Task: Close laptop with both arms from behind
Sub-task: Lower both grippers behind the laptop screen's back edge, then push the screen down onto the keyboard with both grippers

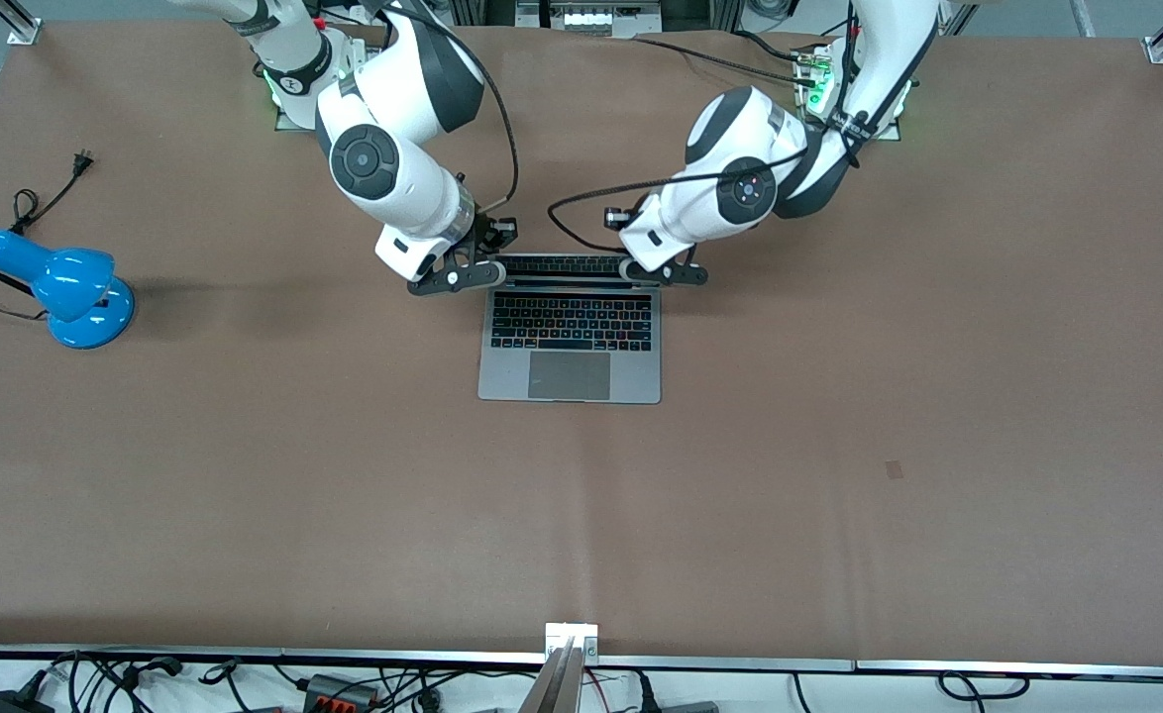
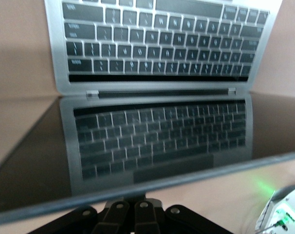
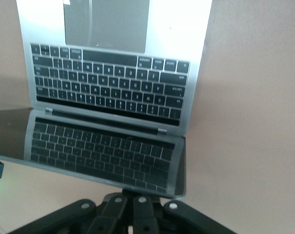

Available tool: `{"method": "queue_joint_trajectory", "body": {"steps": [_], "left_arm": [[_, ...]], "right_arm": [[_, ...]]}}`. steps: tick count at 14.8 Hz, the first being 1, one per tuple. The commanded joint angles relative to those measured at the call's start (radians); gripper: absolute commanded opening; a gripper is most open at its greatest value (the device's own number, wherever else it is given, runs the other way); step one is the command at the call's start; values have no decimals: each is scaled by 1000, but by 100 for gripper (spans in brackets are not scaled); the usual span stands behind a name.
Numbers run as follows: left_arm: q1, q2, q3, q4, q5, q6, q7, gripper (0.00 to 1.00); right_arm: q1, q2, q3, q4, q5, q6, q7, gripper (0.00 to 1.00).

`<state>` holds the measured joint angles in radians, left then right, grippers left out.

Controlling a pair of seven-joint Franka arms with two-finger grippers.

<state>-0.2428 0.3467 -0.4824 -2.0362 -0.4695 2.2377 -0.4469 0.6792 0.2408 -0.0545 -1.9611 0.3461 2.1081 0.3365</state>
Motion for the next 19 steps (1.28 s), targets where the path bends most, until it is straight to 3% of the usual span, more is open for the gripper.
{"method": "queue_joint_trajectory", "body": {"steps": [1, 7, 19], "left_arm": [[7, 72, 16, 77, 25, 5, 1, 1], [7, 153, 37, 163, 84, 7, 4, 1], [5, 363, 73, 332, 179, -1, 5, 1]], "right_arm": [[-24, 55, 4, 63, -1, 32, 22, 0], [-38, 126, 2, 93, -30, 144, 22, 0], [-36, 379, -37, 298, -68, 153, 22, 0]]}}
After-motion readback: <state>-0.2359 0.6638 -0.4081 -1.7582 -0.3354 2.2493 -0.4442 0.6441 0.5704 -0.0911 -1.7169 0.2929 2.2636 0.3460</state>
